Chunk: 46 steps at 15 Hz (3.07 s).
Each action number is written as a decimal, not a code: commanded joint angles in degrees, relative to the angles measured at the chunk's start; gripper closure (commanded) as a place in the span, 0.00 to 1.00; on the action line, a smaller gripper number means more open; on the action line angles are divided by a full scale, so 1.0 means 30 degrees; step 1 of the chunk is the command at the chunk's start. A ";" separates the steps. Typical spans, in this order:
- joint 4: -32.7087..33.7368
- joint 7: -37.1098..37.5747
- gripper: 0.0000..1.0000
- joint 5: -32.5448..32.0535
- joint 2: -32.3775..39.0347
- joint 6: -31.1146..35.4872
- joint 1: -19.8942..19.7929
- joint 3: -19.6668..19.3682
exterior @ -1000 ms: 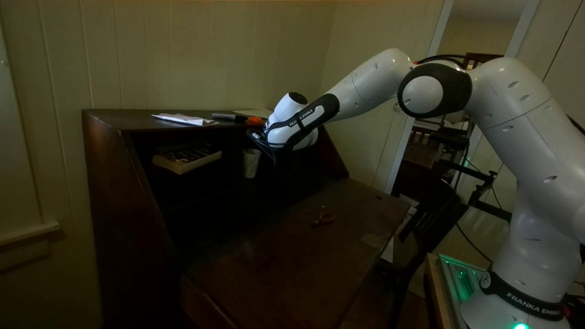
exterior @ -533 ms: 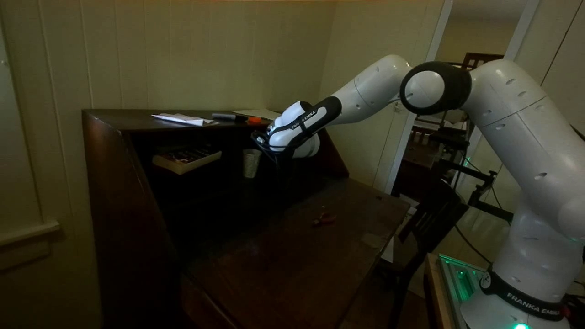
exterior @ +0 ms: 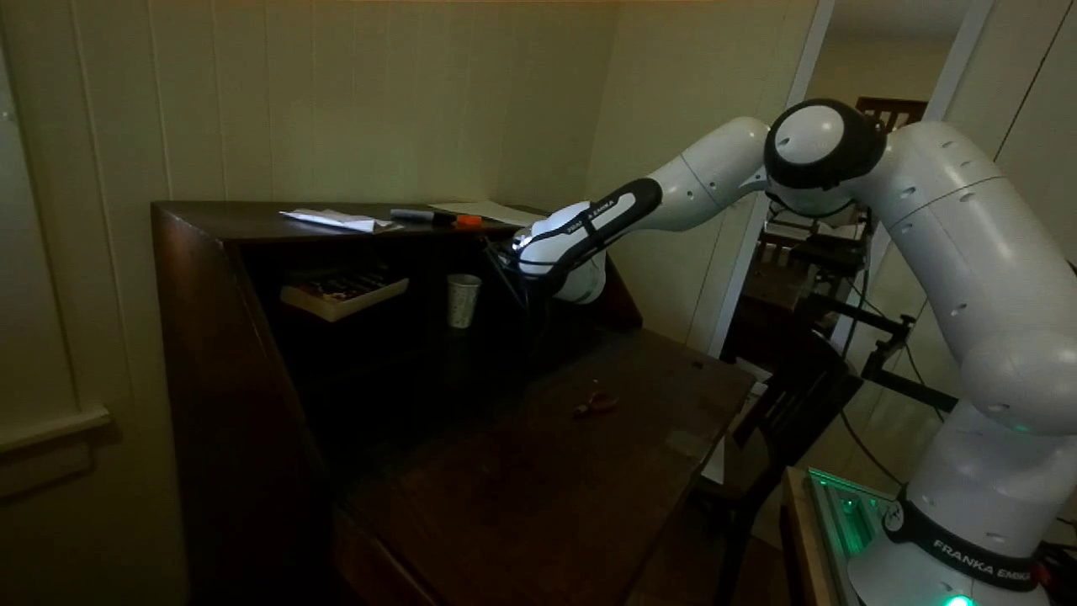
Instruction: Put the paper cup in the middle compartment
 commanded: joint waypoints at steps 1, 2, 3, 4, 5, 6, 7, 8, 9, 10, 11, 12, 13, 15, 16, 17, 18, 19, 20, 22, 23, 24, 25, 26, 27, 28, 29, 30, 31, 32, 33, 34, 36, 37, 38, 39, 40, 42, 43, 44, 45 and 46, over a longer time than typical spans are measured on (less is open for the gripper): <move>-0.2041 0.0106 0.00 -0.0913 -0.1509 0.1084 -0.2115 0.1870; -0.2417 0.0112 0.00 -0.0998 -0.1777 0.1175 -0.2502 0.2183; -0.2811 0.0101 0.00 -0.0872 -0.2202 0.1316 -0.2632 0.2196; -0.3215 0.0067 0.00 -0.0282 -0.2842 0.1408 -0.2349 0.1673; -0.3644 0.0048 0.00 0.0179 -0.3410 0.1229 -0.2116 0.1202; -0.4171 -0.0420 0.00 0.1236 -0.4131 0.0840 -0.1708 0.0654; -0.4682 -0.0412 0.00 0.1570 -0.4743 0.0258 -0.1618 0.0426; -0.5181 -0.0589 0.00 0.2240 -0.5484 -0.0019 -0.1092 -0.0314; -0.5730 -0.0809 0.00 0.2861 -0.6273 -0.0505 -0.0548 -0.1050; -0.6260 -0.1137 0.00 0.3556 -0.7096 -0.1185 0.0196 -0.1979; -0.6752 -0.1467 0.00 0.4079 -0.7849 -0.2081 0.0828 -0.2730; -0.7303 -0.1816 0.00 0.4582 -0.8681 -0.3567 0.1560 -0.3569; -0.7732 -0.2172 0.00 0.4988 -0.9327 -0.4623 0.2504 -0.4573; -0.8351 -0.0900 0.00 0.3255 -1.0282 -0.7009 0.4397 -0.6917; -0.8311 -0.0555 0.00 0.2489 -1.0411 -0.8302 0.4974 -0.7597; -0.8191 -0.0236 0.00 0.1846 -1.0505 -0.9642 0.5474 -0.8108; -0.7963 -0.0266 0.00 0.1673 -1.0560 -1.1080 0.5537 -0.7943; -0.7638 -0.1631 0.00 0.3271 -1.0509 -1.2316 0.6636 -0.8626; -0.7401 -0.1843 0.00 0.3459 -1.0403 -1.3162 0.6811 -0.8577; -0.6990 -0.1669 0.00 0.3333 -1.0097 -1.4102 0.7631 -0.8986; -0.6735 -0.1327 0.00 0.3217 -0.9850 -1.4247 0.7988 -0.9183; -0.6586 -0.1197 0.17 0.2830 -0.9491 -1.3430 0.8347 -0.9486; -0.6264 -0.0740 0.26 0.2532 -0.9025 -1.2766 0.8700 -0.9889; -0.5957 -0.1355 0.34 0.2936 -0.8685 -1.2351 0.8675 -0.9843; -0.5535 -0.2126 0.41 0.3999 -0.8164 -1.1486 0.8425 -0.9456; -0.5157 -0.2748 0.48 0.4681 -0.7723 -1.0923 0.8198 -0.9130; -0.4735 -0.3794 0.56 0.5714 -0.7281 -1.0656 0.7722 -0.8487; -0.4322 -0.4543 0.62 0.6358 -0.6856 -1.0439 0.7467 -0.8139; -0.3922 -0.4912 0.70 0.6277 -0.6362 -1.0168 0.7621 -0.8370; -0.3504 -0.5487 0.76 0.6596 -0.5927 -0.9961 0.7500 -0.8248; -0.3097 -0.5874 0.83 0.6503 -0.5489 -0.9780 0.7534 -0.8399; -0.2703 -0.6379 0.91 0.6484 -0.5084 -0.9492 0.7473 -0.8430; -0.1876 -0.7282 1.00 0.6207 -0.4213 -0.8771 0.7429 -0.8614; -0.1433 -0.8085 1.00 0.6066 -0.3785 -0.8582 0.7195 -0.8397; -0.1077 -0.8956 1.00 0.6087 -0.3497 -0.8533 0.6854 -0.7967; -0.0786 -0.9668 1.00 0.5642 -0.3217 -0.8778 0.6916 -0.8035; -0.0484 -1.0396 1.00 0.5459 -0.2953 -0.8911 0.6843 -0.7900; 0.0273 -1.1239 1.00 0.4612 -0.2131 -0.8906 0.7312 -0.8649; 0.0611 -1.1546 1.00 0.4302 -0.1779 -0.8720 0.7434 -0.8883; 0.0972 -1.1727 1.00 0.4145 -0.1422 -0.8525 0.7453 -0.8992; 0.1331 -1.1849 1.00 0.4015 -0.1074 -0.8245 0.7468 -0.9076; 0.1687 -1.2035 1.00 0.3920 -0.0736 -0.7913 0.7396 -0.9055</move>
